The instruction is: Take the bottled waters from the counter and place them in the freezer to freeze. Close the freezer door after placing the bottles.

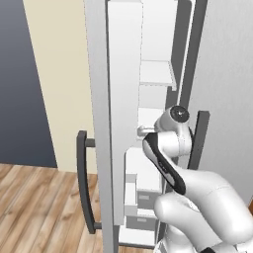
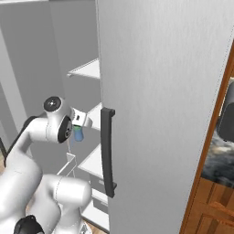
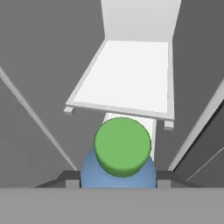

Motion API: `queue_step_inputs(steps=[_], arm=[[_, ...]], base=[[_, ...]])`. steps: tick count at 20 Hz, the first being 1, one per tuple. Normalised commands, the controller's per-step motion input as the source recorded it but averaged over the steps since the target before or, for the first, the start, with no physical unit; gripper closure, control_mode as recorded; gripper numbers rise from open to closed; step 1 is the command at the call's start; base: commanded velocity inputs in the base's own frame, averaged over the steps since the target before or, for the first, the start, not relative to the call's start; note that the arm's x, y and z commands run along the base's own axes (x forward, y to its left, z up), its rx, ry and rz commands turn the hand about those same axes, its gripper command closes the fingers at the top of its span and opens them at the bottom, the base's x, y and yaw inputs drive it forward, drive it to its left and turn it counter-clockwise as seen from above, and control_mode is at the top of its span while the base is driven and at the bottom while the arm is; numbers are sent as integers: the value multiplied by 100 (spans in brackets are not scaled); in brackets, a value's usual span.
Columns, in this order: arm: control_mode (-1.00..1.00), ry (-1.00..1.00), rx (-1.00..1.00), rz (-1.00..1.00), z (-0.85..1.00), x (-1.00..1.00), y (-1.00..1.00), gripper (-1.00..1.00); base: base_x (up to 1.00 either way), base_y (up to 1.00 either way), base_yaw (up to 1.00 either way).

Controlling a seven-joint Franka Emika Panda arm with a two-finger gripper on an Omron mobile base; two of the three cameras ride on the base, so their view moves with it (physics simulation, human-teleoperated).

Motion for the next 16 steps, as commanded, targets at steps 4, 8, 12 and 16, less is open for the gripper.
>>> queue_step_inputs(steps=[4, 8, 12, 16], arm=[[-100, 0, 0, -5, 0, 39, 3, 100], [-100, 0, 0, -5, -7, 38, 0, 100], [-100, 0, 0, -3, -15, 36, 0, 100], [-100, 0, 0, -3, -11, 43, 0, 100]], base=[[0, 0, 0], [0, 0, 0], [0, 0, 0], [0, 0, 0]])
